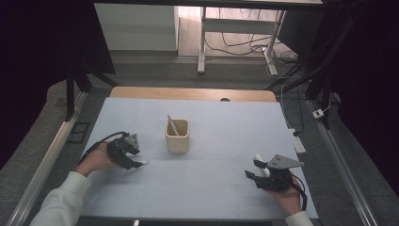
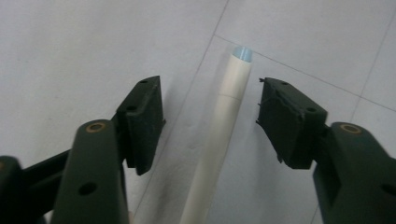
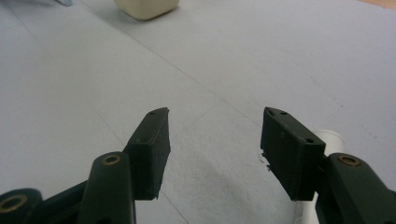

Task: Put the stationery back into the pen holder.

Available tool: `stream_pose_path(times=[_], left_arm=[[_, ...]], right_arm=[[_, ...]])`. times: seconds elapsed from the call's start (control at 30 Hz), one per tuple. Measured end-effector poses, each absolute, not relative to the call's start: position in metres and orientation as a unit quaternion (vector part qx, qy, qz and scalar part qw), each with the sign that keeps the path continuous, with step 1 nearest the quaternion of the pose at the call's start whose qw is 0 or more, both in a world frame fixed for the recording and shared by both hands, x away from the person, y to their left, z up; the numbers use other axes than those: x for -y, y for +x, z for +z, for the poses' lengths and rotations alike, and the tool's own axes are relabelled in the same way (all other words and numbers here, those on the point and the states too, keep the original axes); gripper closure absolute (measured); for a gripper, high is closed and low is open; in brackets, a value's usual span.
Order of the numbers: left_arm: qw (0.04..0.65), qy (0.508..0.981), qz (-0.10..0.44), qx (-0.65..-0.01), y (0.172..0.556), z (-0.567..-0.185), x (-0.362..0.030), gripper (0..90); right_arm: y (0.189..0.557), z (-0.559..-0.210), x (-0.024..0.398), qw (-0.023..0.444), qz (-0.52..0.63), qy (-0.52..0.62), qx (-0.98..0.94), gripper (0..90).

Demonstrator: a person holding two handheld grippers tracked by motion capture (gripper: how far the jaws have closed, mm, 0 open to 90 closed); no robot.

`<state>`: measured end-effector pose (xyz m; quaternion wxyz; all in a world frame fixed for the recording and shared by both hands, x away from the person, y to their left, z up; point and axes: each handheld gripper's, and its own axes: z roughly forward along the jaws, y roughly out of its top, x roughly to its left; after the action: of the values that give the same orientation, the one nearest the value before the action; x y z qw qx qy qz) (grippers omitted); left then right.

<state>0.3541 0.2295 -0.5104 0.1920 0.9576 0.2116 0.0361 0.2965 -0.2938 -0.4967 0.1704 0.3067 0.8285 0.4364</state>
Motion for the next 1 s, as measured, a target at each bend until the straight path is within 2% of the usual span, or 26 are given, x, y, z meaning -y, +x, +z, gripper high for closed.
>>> stream_pose_path(times=[0.2,0.67,1.0], left_arm=[[0.179,0.964,0.029,-0.196,0.3535,-0.5143,-0.2278,49.2],[0.177,0.971,0.012,-0.160,0.3538,-0.5155,-0.2261,77.3],[0.176,0.971,0.018,-0.159,0.3523,-0.5151,-0.2259,77.8]], right_arm=[[0.2966,-0.4970,0.2937,0.170,0.436,0.307,-0.829,42.0],[0.2966,-0.4973,0.2934,0.168,0.437,0.304,-0.830,42.0],[0.2964,-0.4968,0.2939,0.170,0.438,0.304,-0.829,42.0]])
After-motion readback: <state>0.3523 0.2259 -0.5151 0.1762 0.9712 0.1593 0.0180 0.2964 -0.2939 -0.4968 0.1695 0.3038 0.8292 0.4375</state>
